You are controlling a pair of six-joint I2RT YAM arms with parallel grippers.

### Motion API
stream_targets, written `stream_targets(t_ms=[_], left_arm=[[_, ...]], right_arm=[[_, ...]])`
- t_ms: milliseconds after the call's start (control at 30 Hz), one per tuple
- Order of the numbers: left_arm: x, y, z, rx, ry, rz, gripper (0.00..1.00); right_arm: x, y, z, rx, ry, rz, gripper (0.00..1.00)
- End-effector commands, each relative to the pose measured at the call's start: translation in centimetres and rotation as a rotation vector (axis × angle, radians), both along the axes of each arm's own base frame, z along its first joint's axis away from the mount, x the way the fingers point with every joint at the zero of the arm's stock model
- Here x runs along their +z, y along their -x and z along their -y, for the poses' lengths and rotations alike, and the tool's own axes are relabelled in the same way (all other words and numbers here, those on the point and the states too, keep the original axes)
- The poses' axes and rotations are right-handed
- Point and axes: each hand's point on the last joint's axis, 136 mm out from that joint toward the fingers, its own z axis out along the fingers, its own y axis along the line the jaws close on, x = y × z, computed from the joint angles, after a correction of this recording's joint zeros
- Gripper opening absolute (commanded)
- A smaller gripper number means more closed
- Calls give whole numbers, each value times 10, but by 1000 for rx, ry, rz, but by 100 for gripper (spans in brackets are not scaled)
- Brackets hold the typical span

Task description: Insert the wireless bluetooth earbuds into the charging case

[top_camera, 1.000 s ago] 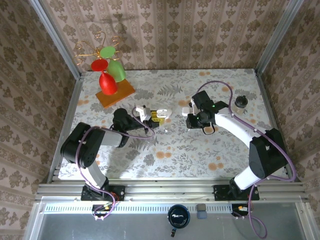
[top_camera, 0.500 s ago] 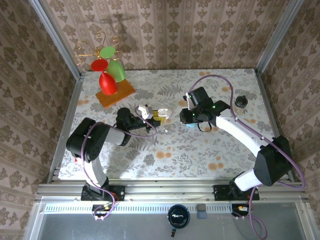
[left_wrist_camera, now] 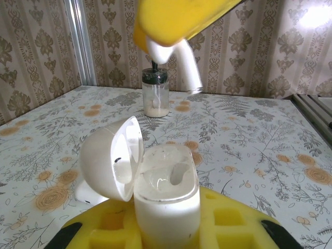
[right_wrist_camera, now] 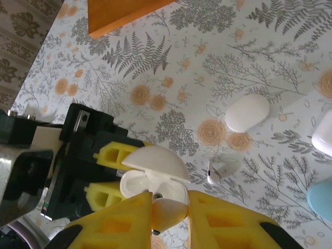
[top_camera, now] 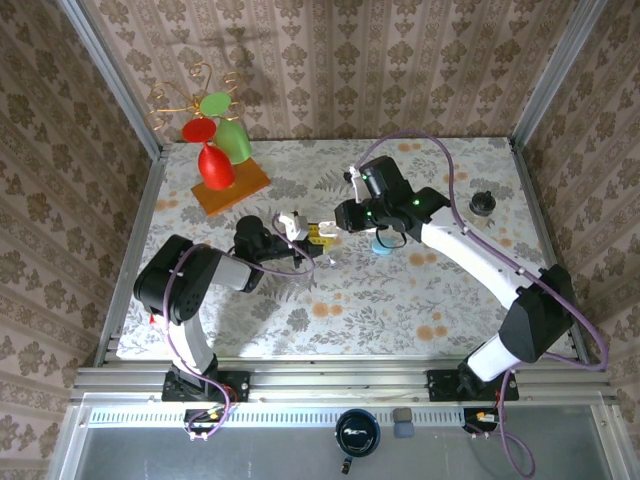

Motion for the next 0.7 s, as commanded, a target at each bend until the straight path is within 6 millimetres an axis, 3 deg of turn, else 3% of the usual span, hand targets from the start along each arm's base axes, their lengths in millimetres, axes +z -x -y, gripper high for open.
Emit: stream_targets(t_ms=[0,667], left_arm=[[10,6,2,-34,17,46,1],[17,8,0,-25,26,53,1]], right_arm=[[5,-3,-13,47,-5,16,23],[-23,-6,-24,66,31,2,23]])
